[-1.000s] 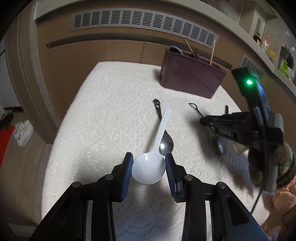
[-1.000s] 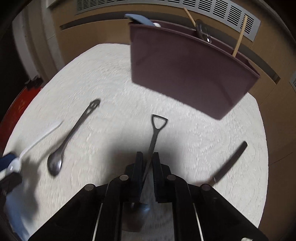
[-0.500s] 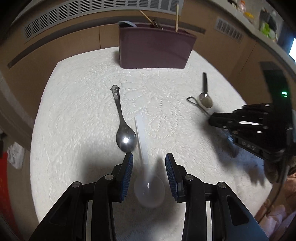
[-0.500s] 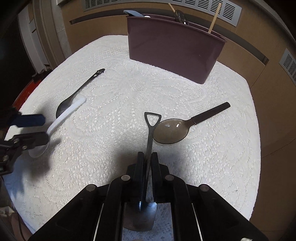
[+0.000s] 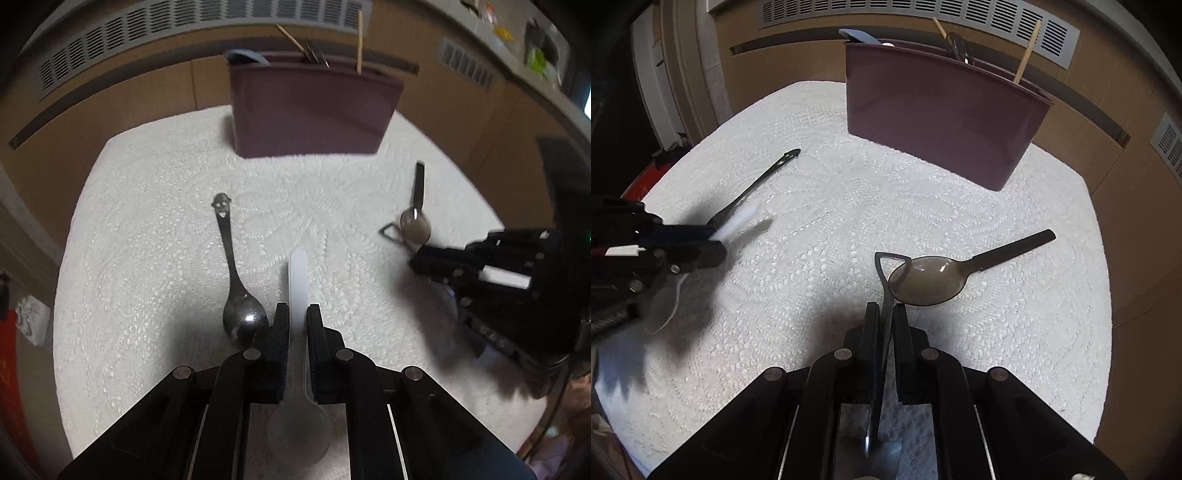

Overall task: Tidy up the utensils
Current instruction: 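Grasp the silver shovel-shaped spoon with right tool while left tool holds white spoon, then carry the white spoon over the caddy with left tool while right tool carries shovel spoon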

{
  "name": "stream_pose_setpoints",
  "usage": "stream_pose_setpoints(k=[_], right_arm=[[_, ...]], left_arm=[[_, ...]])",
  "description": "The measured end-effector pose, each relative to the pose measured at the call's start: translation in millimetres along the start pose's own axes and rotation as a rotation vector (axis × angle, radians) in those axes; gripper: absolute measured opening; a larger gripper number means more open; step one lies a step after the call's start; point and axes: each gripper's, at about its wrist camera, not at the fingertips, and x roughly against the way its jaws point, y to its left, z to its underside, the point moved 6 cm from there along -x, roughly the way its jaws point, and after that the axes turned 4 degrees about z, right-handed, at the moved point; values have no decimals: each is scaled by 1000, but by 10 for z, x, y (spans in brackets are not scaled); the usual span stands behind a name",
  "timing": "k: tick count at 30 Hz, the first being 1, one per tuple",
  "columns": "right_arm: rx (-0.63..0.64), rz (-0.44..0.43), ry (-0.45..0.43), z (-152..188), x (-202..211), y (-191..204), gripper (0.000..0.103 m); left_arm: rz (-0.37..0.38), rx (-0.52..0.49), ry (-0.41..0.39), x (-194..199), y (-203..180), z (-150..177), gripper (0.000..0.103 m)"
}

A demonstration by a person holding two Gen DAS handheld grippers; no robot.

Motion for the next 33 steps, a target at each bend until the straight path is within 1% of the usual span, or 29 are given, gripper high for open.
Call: stream_pose_setpoints(k=[3,7,11,14,17,20,22,24,27,29,30,32,33], right_arm=[[-57,-25,-30,47,163,-117,5],[-152,-51,-106,77,512,-328,5],[-221,-65,-175,64,809,-483,4],[-242,-66,-213,-1,918,-521,4],[-256,-72,-250,-151,1060,-599,1],[-252,-50,-327,-485,1298,-752,1],[-236,-8,-423,-803,1585,-887,1],[-221,22,-494,-1106,1829,-993,1],[-173,71,-567,-1482,2097,-1045,1],[-161,47,-567,-1647,2147,-1074,1],[-169,22,-553,-1732,2136,-1126,1],[-168,-2,-527,-1780,2064,-1190,1],[-150,-18,-503,-1766,1984,-1199,2]], left_arm=[[16,45,-91,265,39,-11,10],[46,80,-171,536,15,-55,10],[55,66,-218,720,-76,-148,10],[64,59,-252,811,-144,-289,10],[71,39,-303,920,-232,-579,10],[75,-16,-379,1115,-335,-1018,10],[77,-58,-459,1295,-412,-1405,10],[62,-85,-533,1432,-453,-1716,10],[49,-106,-595,1518,-478,-2110,10],[29,-106,-612,1502,-458,-2305,10],[37,-93,-611,1485,-429,-2377,10],[57,-81,-605,1452,-389,-2445,10],[56,-83,-606,1430,-374,-2462,10]])
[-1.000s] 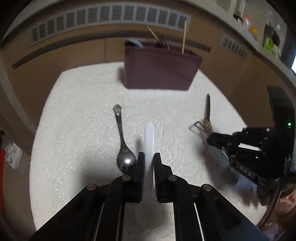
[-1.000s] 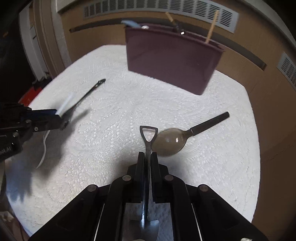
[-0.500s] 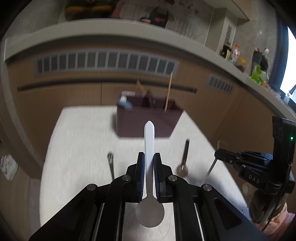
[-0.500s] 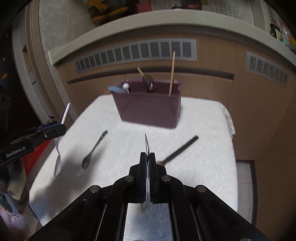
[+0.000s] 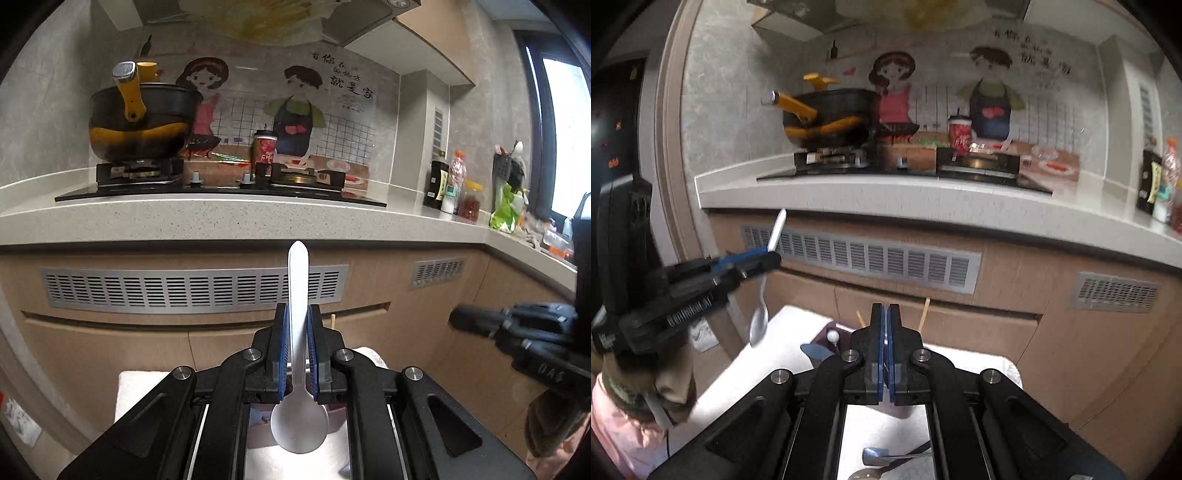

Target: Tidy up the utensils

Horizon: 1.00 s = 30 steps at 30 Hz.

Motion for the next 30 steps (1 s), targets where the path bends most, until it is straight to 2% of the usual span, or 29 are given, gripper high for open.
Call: stream_pose_setpoints(k=[2,3,5,6,7,10,14,20,22,24,25,28,30], right_arm=[[20,-51,67,171,-131,-17,3],[33,-86,120,331,-259,-26,7],[72,-150,204,643,-471,-6,29],[89,-168,236,775,-544,-6,56],[128,-178,278,981,-657,6,71],[264,-156,336,1422,-859,37,72],[447,-193,443,1926,-1087,120,72],[654,-173,507,2301,-1389,194,69],[646,-179,473,2230,-1483,203,71],[618,-137,481,2185,-1656,170,71],[596,-129,494,2185,-1750,146,75],[504,-163,517,2156,-1912,47,86],[423,-201,550,2174,-1961,-67,88]], left_arm=[[-3,-7,11,-39,39,47,10],[0,-4,22,-48,58,96,10],[6,11,42,-50,98,206,10],[8,16,52,-40,103,264,10],[6,19,61,-39,117,321,10],[-3,21,80,-5,128,484,10],[-10,43,114,0,160,647,10],[-17,57,129,1,163,730,10],[-18,54,137,2,149,757,10],[-19,58,144,-2,146,780,10],[-18,63,148,-6,151,792,10],[-20,71,162,-12,180,834,10],[-20,75,172,-7,197,877,10]])
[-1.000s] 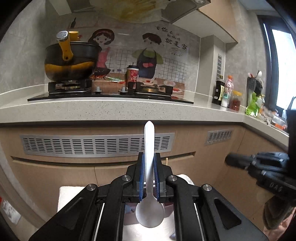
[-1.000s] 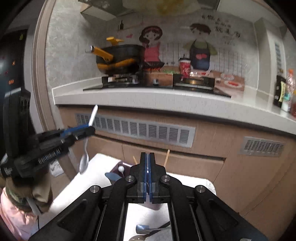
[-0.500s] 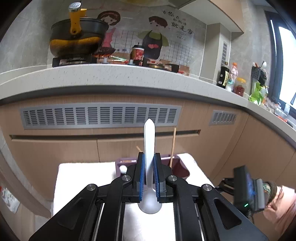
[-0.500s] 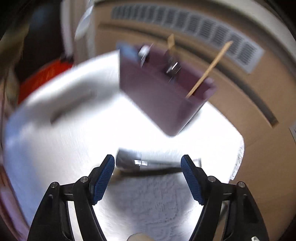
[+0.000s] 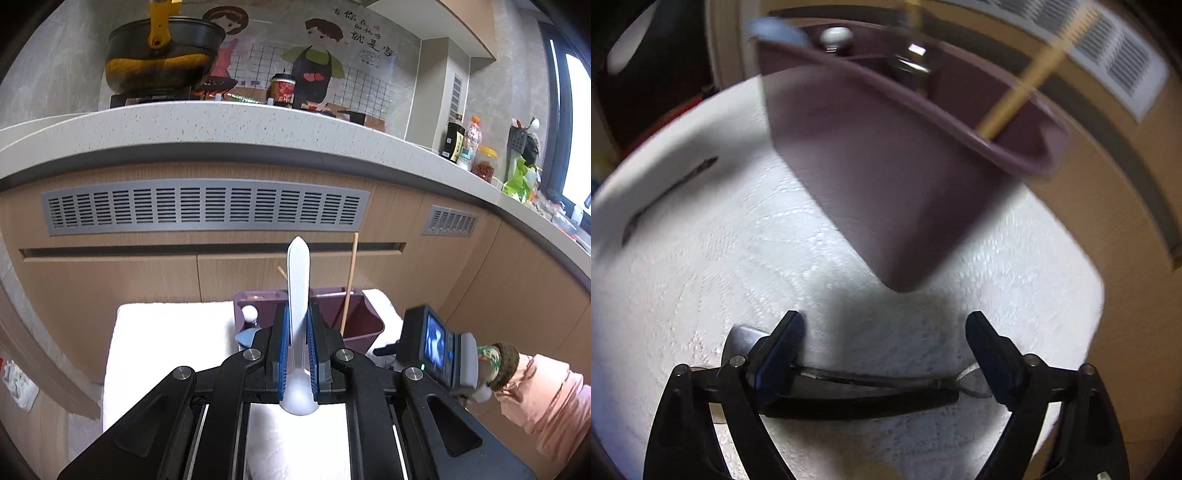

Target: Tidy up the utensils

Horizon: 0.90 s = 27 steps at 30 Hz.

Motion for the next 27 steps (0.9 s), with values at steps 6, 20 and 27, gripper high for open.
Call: stream_pose_setpoints(k=[6,20,27], right_arm=[[-268,-77,43,442,147,-159,94],[-296,-58,-41,419,639,567,64],[-371,83,-45,147,92,290,44]], left_arm=[[23,13,8,-12,12,99,10],[37,65,-1,106,114,229,10],[15,63,27,137,123,397,10]])
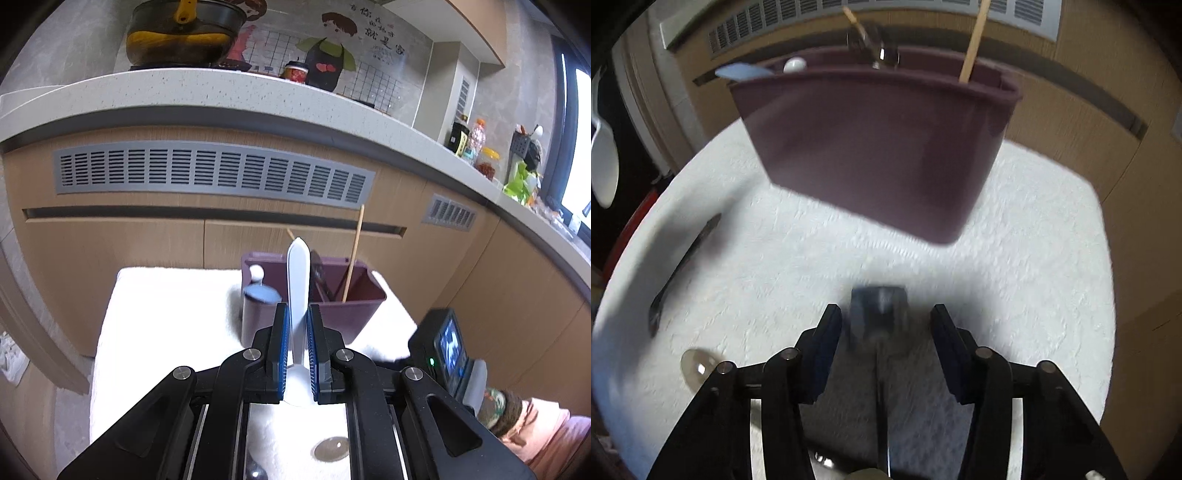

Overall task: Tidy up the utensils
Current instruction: 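Grasp the long dark translucent spoon with right tool while left tool holds white spoon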

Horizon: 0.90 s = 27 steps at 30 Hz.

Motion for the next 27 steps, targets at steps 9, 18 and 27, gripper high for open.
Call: stream_pose_setpoints(k=[9,18,27], right_arm=[[-37,13,-137,4,632,-93,29],[-165,-7,-427,-318,1758,-388,27],[-161,74,-653,-1528,2616,-562,24]], left_arm=[[1,10,16,-40,19,171,10],[40,-19,-32,-93,-163,-166,10],[10,-184,-220,67,-556,-1342,10]])
